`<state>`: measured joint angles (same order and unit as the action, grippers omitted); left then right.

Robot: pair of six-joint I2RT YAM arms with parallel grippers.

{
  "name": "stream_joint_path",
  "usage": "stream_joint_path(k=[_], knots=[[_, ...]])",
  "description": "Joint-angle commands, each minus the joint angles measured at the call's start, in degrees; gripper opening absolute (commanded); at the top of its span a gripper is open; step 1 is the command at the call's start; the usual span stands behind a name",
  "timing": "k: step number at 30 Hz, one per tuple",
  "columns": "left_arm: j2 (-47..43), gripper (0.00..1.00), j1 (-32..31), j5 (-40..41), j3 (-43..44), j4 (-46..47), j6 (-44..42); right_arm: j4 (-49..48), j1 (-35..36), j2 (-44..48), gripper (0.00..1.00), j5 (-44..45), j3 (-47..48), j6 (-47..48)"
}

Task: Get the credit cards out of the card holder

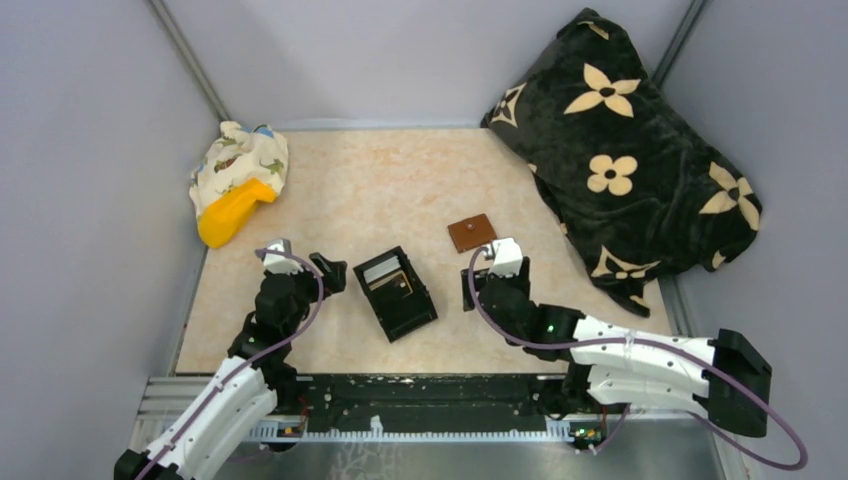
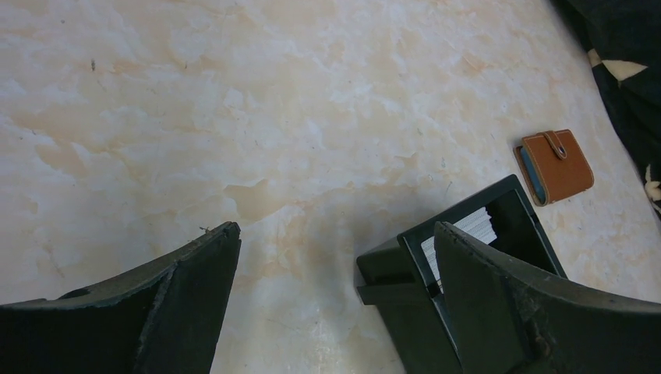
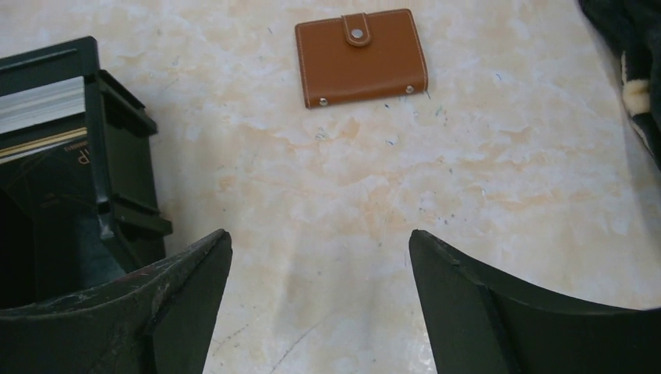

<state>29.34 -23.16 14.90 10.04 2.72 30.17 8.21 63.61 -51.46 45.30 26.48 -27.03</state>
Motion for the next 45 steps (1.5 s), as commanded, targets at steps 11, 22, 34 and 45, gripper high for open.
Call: stream_joint_path(k=[11,22,34,45], knots=[[2.1,0.99,-0.3,-1.1,0.9,0.1,0.0,-12.7,-0.7,-9.9,0.49,-9.1,9.9,7.5],[1.4,0.98,-0.4,-5.1,0.2,-1.1,2.8,-14.6,-0.6,-21.6,0.38,-15.7,18.5,12.0],[7.2,0.98,-0.4,-6.7,1.4,1.2,6.3,-15.4,-1.0,-33.7,0.33,-16.9,27.1,12.4],[13.9,0.97,-0.5,-10.8,2.4,8.0,9.8,-15.6,-2.8,-30.0,0.03,-17.0,21.8,9.3]])
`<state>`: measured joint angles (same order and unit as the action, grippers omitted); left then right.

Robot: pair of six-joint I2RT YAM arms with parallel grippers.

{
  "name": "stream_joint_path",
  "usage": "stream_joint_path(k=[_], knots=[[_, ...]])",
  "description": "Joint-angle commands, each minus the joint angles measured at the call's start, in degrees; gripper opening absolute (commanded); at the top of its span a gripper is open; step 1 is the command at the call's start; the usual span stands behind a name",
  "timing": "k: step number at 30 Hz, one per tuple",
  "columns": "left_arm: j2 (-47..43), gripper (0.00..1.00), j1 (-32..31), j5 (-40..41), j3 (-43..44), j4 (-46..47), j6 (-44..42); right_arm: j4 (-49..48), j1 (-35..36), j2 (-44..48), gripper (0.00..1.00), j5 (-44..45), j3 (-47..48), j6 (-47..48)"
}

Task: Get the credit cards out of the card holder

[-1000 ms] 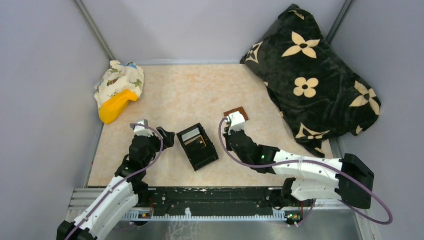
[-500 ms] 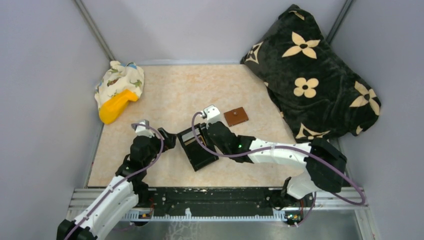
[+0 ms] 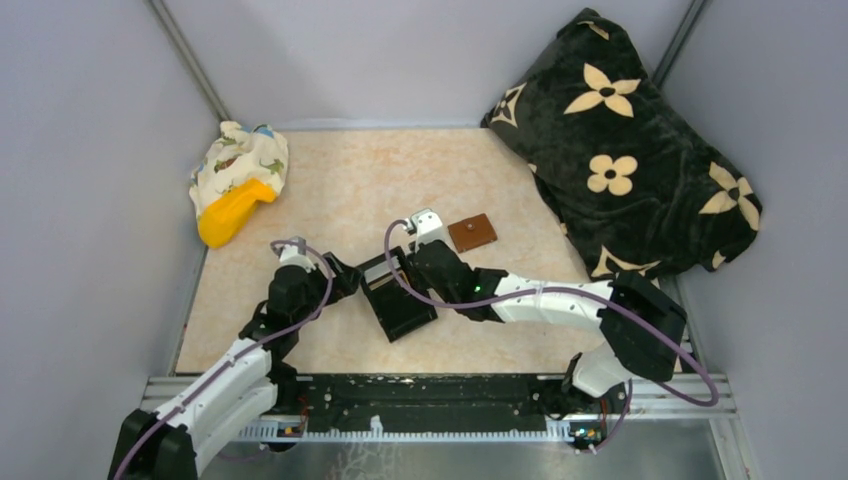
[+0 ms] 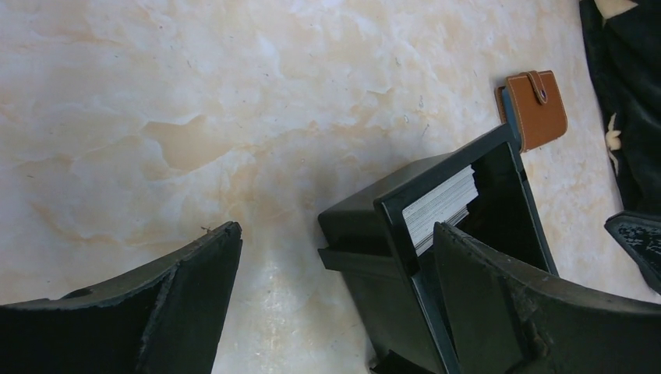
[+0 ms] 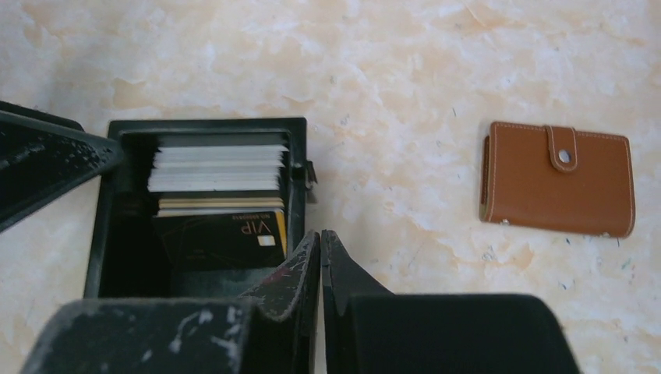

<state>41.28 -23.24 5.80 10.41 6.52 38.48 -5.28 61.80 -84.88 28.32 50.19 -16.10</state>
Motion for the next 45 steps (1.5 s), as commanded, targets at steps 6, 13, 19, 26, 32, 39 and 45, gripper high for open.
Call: stream_joint_path(k=[6,13,19,26,32,39,45], knots=[[6.4,0.97,-0.4,-2.0,3.6,6.8,1.7,-1.8,-1.2,5.9,0.01,0.5,-4.7,-2.8],[12.0,0.96,-0.9,-5.6,6.9,9.9,5.1,-1.9,-1.6,7.1,0.01,1.2,-7.1,-4.0],[15.8,0.96,-2.0,-6.4,7.6,12.3,7.1,-2.0,-1.6,7.8,0.00,-0.6,-7.9,-3.8],[22.4,0.96,-3.2,-5.8,9.4,15.7,7.6,-0.3,1.1,15.2,0.00,-1.6,-13.1,-4.5],[27.2,0.96,-3.9,-6.0,11.9,17.9,8.3,2.2,7.5,22.6,0.00,-0.8,-18.1,-8.1],[32.6,0.96,-4.6,-5.9,15.8,19.7,8.8,-1.6,15.8,14.0,0.00,1.4,-18.0,-13.0],[31.2,0.97,-4.5,0.1,19.7,14.6,4.9,-9.7,16.3,4.5,0.00,-1.8,-17.9,-14.8]])
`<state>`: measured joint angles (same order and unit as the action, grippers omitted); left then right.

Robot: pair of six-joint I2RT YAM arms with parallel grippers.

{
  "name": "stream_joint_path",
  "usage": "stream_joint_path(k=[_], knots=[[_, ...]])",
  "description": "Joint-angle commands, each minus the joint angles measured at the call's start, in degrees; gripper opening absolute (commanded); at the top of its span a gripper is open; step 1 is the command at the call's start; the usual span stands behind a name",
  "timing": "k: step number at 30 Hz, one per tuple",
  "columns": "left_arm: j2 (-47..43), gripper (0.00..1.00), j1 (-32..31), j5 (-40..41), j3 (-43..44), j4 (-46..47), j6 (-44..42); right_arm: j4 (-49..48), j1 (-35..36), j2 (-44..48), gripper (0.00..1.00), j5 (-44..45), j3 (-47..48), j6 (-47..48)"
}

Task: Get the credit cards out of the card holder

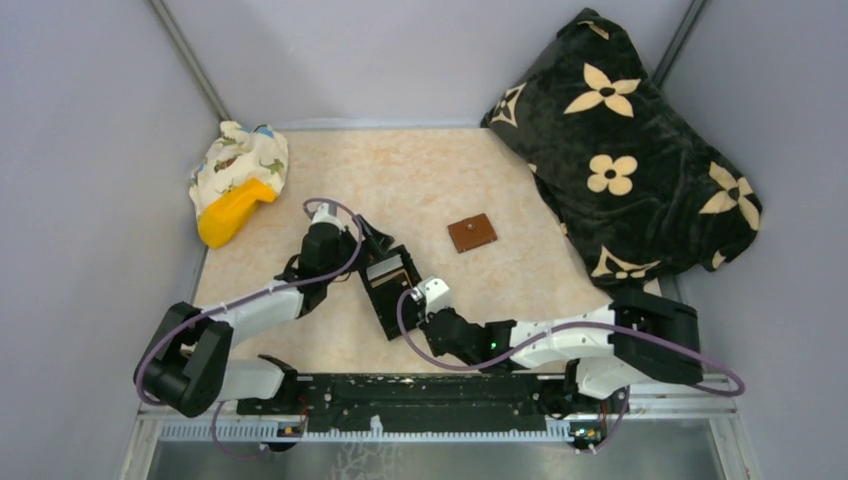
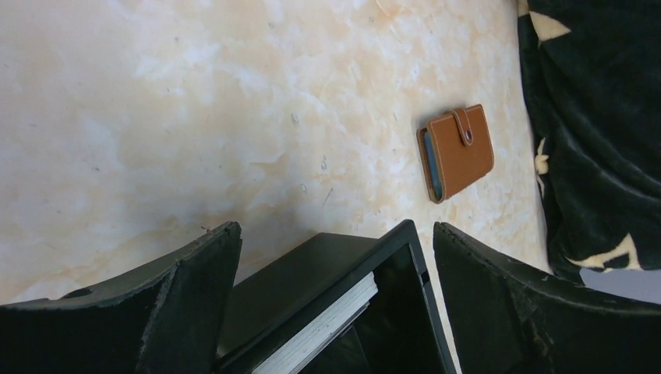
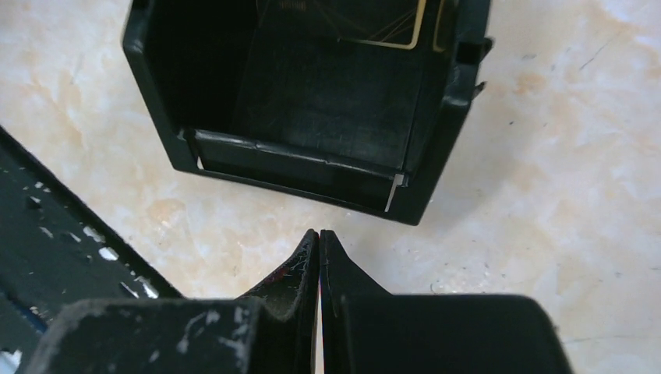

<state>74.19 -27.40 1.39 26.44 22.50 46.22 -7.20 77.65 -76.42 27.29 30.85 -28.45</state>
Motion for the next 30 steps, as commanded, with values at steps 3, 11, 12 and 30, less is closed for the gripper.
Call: stream_joint_path(k=[3,11,12,30], knots=[[-4.5,0.98,0.3,7.7,3.7,-3.7,-4.5,-8.9,0.7,-7.4,0.00,-2.1,2.9,-2.3],[-10.6,0.98,1.0,9.2,2.5,-9.1,-6.1,-11.9,1.0,-14.2,0.00,-4.9,7.2,-0.9],[-11.6,0.98,1.0,9.4,2.3,-10.2,-5.9,-12.0,1.0,-15.0,0.00,-5.2,8.0,-0.6],[-34.3,0.95,1.0,7.8,-8.6,-24.2,0.4,-13.1,-4.3,-20.2,0.00,-7.5,11.8,2.2]])
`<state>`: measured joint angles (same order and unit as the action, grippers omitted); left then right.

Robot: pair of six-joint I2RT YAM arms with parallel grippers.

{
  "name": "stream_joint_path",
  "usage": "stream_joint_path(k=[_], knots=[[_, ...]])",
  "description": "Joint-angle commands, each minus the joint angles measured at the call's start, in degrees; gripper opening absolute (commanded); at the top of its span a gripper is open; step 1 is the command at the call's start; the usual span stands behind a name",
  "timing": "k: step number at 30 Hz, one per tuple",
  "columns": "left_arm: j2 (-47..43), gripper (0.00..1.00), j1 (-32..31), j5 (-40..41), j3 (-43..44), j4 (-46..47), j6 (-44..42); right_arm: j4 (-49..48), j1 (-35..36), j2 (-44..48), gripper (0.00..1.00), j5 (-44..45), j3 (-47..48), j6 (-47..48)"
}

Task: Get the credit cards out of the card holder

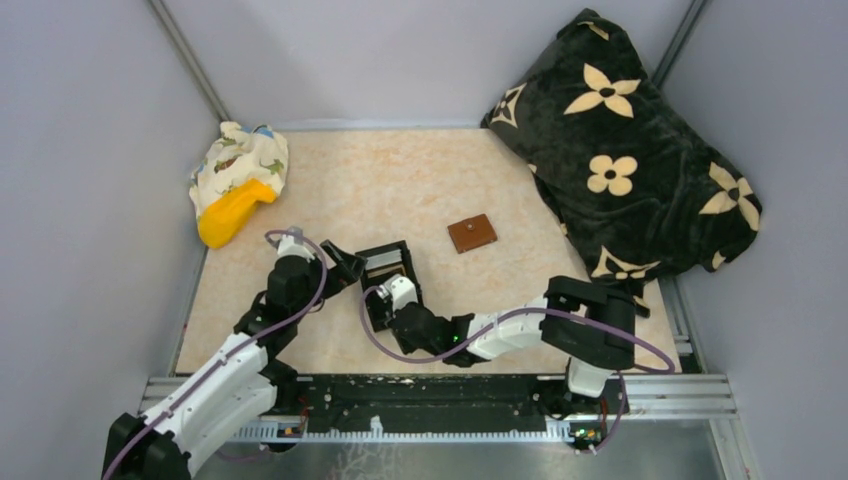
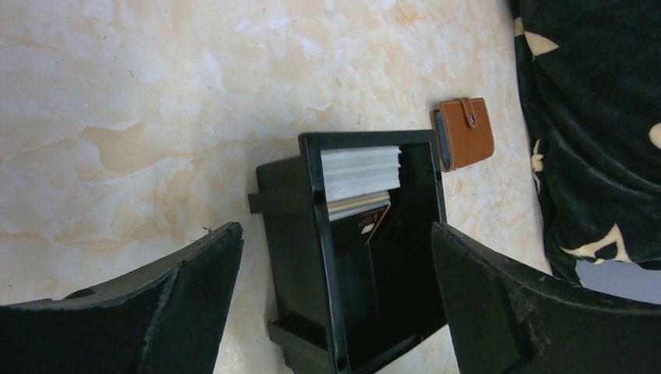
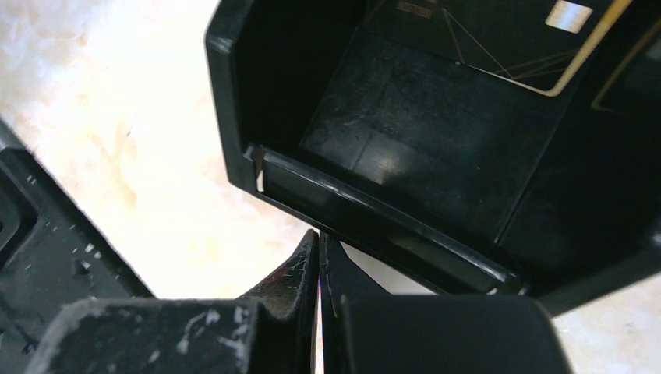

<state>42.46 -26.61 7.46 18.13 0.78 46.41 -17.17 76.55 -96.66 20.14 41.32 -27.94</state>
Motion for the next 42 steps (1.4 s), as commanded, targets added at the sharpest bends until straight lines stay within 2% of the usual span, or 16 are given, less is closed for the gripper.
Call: stream_joint_path(k=[1,19,28,36,42], knots=[[-2.9,0.95,0.2,2.0,0.0,-3.0,-0.1,-3.4,-4.0,0.0,0.00,-0.9,1.2,2.0],[-12.5,0.97,0.2,4.2,5.1,-15.5,-1.2,-4.1,-13.7,-12.4,0.00,-7.2,12.9,7.7],[-13.5,0.98,0.2,3.8,5.4,-16.8,-1.5,-0.6,-18.0,-15.8,0.00,-7.3,19.2,10.7],[-14.1,0.99,0.2,3.8,6.9,-18.4,-2.1,-0.7,-19.2,-11.1,0.00,-10.4,15.8,10.6],[-13.2,0.99,0.2,2.8,5.2,-15.8,-1.9,-3.1,-17.9,2.1,0.00,-9.1,3.7,7.1]])
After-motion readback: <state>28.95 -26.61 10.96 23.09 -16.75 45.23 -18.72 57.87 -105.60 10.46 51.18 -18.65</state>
